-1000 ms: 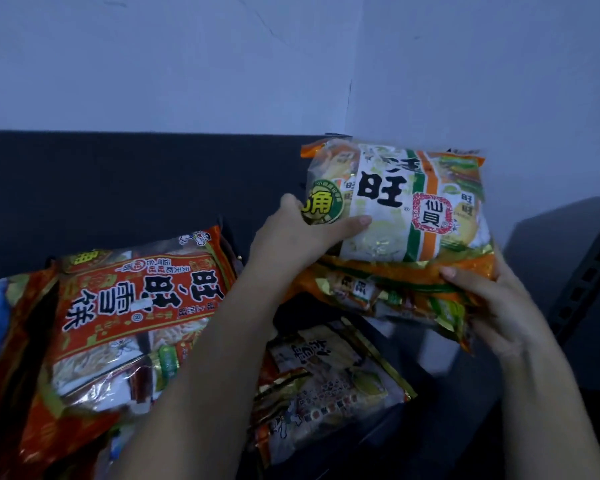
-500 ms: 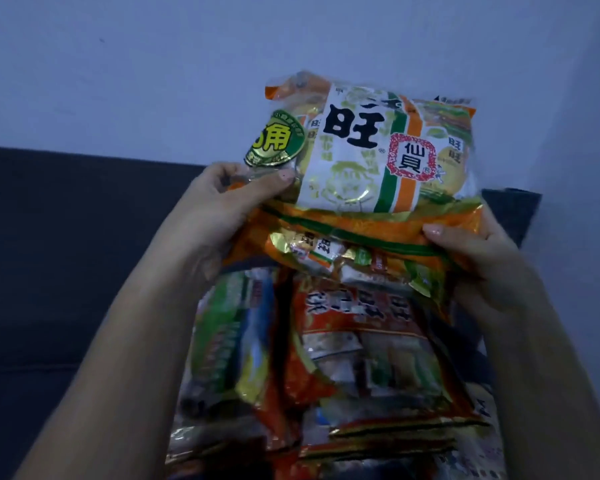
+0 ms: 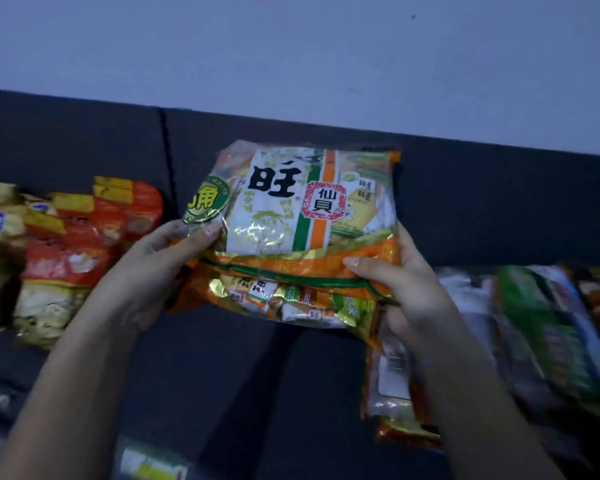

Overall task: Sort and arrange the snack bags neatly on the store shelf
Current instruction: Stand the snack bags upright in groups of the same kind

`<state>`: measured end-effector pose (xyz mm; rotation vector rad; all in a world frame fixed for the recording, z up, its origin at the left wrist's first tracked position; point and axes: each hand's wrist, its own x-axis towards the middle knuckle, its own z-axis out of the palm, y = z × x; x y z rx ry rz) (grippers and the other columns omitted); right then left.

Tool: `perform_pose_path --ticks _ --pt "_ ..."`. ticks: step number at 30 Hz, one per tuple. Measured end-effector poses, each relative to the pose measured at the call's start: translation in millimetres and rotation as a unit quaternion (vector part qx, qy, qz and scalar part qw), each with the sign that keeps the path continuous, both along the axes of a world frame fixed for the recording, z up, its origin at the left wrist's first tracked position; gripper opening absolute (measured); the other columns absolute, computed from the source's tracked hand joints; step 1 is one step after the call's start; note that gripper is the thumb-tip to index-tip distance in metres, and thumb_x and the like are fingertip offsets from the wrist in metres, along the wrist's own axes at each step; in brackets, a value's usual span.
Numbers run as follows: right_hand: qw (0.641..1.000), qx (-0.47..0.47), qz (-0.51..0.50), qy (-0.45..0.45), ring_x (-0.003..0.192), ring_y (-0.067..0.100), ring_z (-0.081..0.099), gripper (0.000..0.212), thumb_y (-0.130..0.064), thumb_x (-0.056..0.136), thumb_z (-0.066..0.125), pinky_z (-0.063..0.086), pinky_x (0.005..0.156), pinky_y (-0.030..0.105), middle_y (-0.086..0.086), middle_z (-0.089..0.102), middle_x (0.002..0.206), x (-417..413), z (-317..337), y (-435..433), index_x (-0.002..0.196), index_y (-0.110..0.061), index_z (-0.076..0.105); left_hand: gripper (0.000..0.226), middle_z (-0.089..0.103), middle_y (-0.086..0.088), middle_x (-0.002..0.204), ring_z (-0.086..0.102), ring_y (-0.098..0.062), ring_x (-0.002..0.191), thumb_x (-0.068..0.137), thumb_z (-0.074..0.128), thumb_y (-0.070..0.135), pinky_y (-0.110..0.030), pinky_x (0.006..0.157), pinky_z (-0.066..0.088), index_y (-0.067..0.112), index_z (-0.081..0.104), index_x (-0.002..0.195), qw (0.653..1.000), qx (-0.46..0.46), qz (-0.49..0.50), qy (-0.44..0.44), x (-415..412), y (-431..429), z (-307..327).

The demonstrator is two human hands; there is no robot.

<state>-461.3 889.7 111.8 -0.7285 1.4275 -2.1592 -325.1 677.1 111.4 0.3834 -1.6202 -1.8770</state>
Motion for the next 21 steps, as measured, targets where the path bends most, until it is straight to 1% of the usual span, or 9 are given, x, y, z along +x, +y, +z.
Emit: perform_pose_path --ticks 2,5,7,8,11,13,15,17,21 --pt "0.999 0.024 0.011 -0.023 0.096 0.027 0.069 0.081 0.010 0.064 0.073 0.058 0.074 0.040 0.009 0.070 0.110 10 -30 -29 0.132 -0.026 0.048 0.029 0.068 -0.003 0.074 0.063 -0.017 0.056 0.066 0.077 0.031 -0.025 0.049 0.051 0.018 0.062 0.087 0.999 0.033 -0.009 -0.032 10 -31 -30" --pt "0.994 0.077 -0.008 -0.076 0.090 0.022 0.070 0.066 0.010 0.074 0.066 0.058 0.066 0.032 0.004 0.072 0.103 18 -71 -50 0.127 -0.026 0.051 0.050 0.065 -0.012 0.081 0.062 -0.025 0.064 0.057 0.082 0.038 -0.034 0.062 0.050 0.014 0.062 0.095 0.989 0.083 -0.033 -0.115 9 -58 -79" --pt "0.988 0.109 -0.017 -0.108 0.091 0.023 0.070 0.064 0.010 0.075 0.065 0.057 0.067 0.033 0.005 0.072 0.103 19 -97 -52 0.127 -0.026 0.051 0.062 0.065 -0.019 0.088 0.065 -0.029 0.070 0.057 0.086 0.035 -0.041 0.067 0.051 0.004 0.057 0.103 0.979 0.119 -0.065 -0.156 3 -61 -110" --pt "0.984 0.123 -0.027 -0.124 0.091 0.024 0.070 0.065 0.009 0.075 0.066 0.056 0.068 0.035 0.004 0.073 0.102 19 -109 -50 0.127 -0.028 0.051 0.065 0.066 -0.020 0.088 0.066 -0.031 0.071 0.061 0.086 0.031 -0.041 0.065 0.054 -0.002 0.054 0.106 0.973 0.137 -0.079 -0.169 -2 -59 -123" --pt "0.974 0.145 -0.073 -0.157 0.091 0.027 0.070 0.082 0.005 0.064 0.077 0.056 0.070 0.039 0.004 0.073 0.102 18 -130 -37 0.131 -0.031 0.047 0.050 0.071 -0.020 0.089 0.069 -0.034 0.073 0.069 0.077 0.020 -0.037 0.057 0.057 -0.002 0.053 0.107 0.965 0.174 -0.091 -0.171 -14 -44 -145" --pt "0.971 0.135 -0.098 -0.172 0.091 0.029 0.069 0.093 0.006 0.053 0.079 0.057 0.066 0.039 0.006 0.072 0.104 13 -136 -26 0.133 -0.028 0.046 0.050 0.071 -0.021 0.096 0.069 -0.037 0.082 0.067 0.075 0.022 -0.042 0.066 0.058 0.004 0.054 0.109 0.965 0.168 -0.100 -0.176 -22 -33 -148" --pt "0.967 0.123 -0.119 -0.191 0.089 0.030 0.070 0.088 0.007 0.054 0.075 0.056 0.062 0.038 0.009 0.071 0.105 10 -138 -15 0.131 -0.026 0.047 0.054 0.070 -0.020 0.101 0.069 -0.039 0.087 0.065 0.076 0.024 -0.048 0.077 0.056 0.007 0.054 0.111 0.965 0.165 -0.111 -0.172 -28 -22 -149" --pt "0.964 0.127 -0.134 -0.190 0.090 0.031 0.069 0.079 0.010 0.062 0.069 0.056 0.061 0.037 0.010 0.071 0.105 6 -138 -4 0.129 -0.026 0.049 0.054 0.069 -0.017 0.106 0.069 -0.038 0.089 0.065 0.077 0.024 -0.051 0.081 0.054 0.010 0.055 0.112 0.966 0.162 -0.114 -0.169 -34 -10 -151" --pt "0.960 0.127 -0.161 -0.190 0.091 0.031 0.068 0.077 0.009 0.059 0.068 0.056 0.057 0.035 0.010 0.071 0.105 -2 -139 19 0.126 -0.026 0.051 0.051 0.069 -0.014 0.105 0.070 -0.035 0.087 0.065 0.075 0.024 -0.049 0.073 0.057 0.010 0.054 0.110 0.965 0.148 -0.125 -0.177 -46 17 -149"
